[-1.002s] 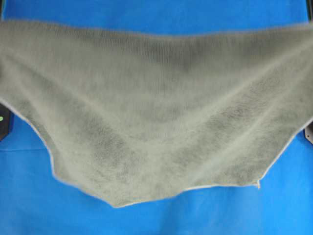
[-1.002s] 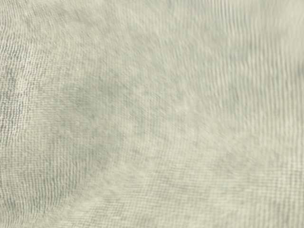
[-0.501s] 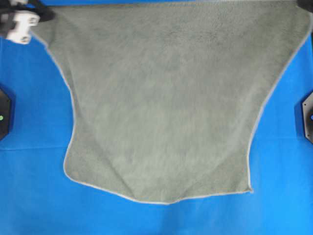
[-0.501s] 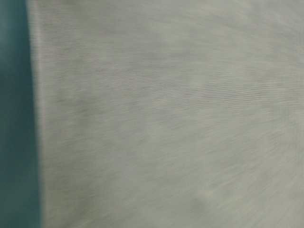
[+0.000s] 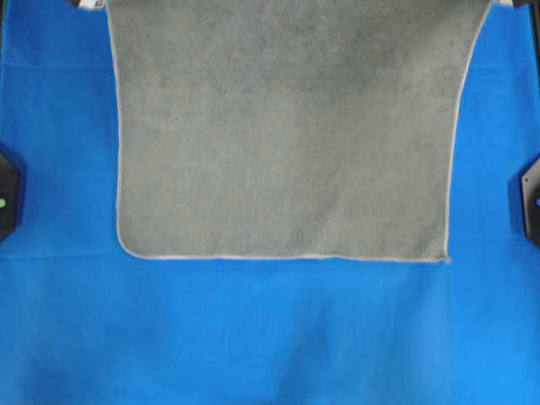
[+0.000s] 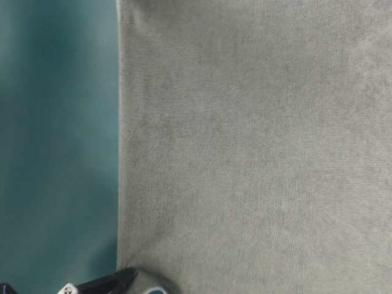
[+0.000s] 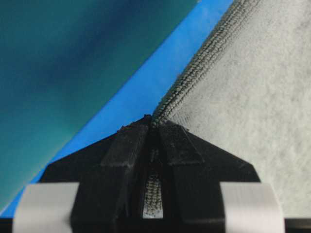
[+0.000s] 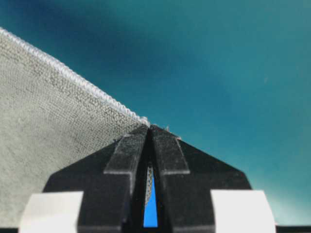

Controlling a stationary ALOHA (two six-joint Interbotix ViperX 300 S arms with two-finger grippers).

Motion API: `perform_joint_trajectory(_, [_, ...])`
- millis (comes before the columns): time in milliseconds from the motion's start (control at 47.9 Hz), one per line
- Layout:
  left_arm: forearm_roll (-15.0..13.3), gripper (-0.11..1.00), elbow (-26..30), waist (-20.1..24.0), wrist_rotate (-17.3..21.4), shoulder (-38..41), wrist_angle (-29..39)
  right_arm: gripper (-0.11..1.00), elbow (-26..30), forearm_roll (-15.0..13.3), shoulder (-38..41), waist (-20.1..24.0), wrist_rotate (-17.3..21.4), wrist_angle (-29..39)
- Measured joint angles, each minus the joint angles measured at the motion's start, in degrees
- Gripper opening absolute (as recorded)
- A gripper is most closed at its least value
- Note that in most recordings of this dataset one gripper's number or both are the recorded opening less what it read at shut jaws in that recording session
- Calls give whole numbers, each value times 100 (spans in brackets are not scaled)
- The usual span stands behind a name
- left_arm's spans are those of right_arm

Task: Fold a large towel.
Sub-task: 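Lay the towel flat on the table, pulling it toward the far edge, then fold the towel's far edge toward the near edge with both grippers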

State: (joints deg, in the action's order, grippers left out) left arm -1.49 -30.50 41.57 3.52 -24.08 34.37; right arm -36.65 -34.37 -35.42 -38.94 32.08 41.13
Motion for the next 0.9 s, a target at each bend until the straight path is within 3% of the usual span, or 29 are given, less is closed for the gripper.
perform_joint_trajectory(167, [-26, 3, -114, -352, -44, -141, 308, 1, -70, 167, -185, 26, -53, -26])
perform_joint_trajectory(251, [-62, 3, -316, -721, -141, -316, 545, 1, -246, 457, -501, 299, -70, 149])
perform_joint_trajectory(334, [-70, 3, -642, -1371, -185, -642, 686, 1, -483, 738, -861, 668, -62, 334])
perform_joint_trajectory(501, [-70, 3, -1283, -2399, -510, -967, 624, 1, -1336, 1547, -1538, 1529, 9, 598])
perform_joint_trajectory(647, [-70, 3, -1793, -3059, -932, -870, 264, 1, -1986, 2171, -1538, 1995, 26, 501])
perform_joint_trajectory(898, [-70, 3, -2461, -3876, -1635, -193, -826, 1, -2751, 3050, -932, 2540, 62, -431])
